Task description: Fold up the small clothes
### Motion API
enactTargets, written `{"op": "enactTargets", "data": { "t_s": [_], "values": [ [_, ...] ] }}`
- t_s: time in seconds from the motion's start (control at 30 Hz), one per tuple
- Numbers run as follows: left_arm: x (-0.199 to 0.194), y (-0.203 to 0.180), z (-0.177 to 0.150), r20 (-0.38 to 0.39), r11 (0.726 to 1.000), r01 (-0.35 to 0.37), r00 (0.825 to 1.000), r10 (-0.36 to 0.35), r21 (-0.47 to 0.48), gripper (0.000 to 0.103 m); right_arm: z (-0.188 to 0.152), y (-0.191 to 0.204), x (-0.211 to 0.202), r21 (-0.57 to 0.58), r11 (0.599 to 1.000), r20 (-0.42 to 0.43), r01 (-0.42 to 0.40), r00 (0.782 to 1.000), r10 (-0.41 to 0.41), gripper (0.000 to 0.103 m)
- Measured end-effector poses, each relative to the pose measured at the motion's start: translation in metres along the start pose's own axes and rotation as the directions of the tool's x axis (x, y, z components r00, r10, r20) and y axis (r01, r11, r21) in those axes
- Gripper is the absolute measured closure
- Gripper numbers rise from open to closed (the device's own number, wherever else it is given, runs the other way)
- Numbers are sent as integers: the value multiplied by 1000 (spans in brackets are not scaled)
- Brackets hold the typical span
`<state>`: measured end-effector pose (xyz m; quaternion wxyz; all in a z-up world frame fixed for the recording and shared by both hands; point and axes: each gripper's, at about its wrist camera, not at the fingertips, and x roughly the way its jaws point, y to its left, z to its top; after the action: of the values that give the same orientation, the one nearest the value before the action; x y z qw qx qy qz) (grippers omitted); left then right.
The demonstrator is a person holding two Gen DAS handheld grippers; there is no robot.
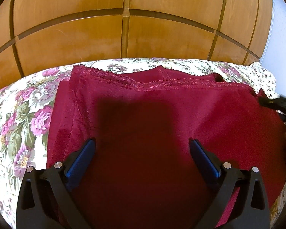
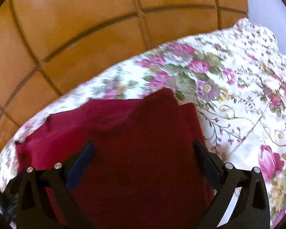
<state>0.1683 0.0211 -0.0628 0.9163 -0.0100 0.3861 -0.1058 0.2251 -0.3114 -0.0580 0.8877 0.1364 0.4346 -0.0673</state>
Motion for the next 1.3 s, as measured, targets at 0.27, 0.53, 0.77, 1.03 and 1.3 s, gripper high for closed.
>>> {"op": "enactTargets", "data": {
  "t_s": [0.27, 0.53, 0.77, 1.03, 1.3],
  "values": [
    [5, 7, 1, 2, 998, 57, 998, -57, -35, 4, 3, -21, 19, 115, 992, -49, 42, 998, -36, 2],
    [-3, 12, 0, 37, 994, 91, 995, -89, -61, 4, -19, -11, -35, 84, 995, -23, -45, 999, 47, 2],
    [-37, 26, -10, 181, 983, 125, 978, -100, -136, 4, -57, 24, -81, -146, 986, -4, -86, 996, 86, 2],
    [-76, 71, -34, 296, 931, 142, 954, -39, -337, 4, -90, 43, -108, -221, 970, 26, -97, 994, 105, 2],
    [-58, 109, -56, 164, 824, 162, 983, -85, -543, 4, -97, 52, -136, -254, 964, 235, 83, 972, -22, 2]
  ]
}}
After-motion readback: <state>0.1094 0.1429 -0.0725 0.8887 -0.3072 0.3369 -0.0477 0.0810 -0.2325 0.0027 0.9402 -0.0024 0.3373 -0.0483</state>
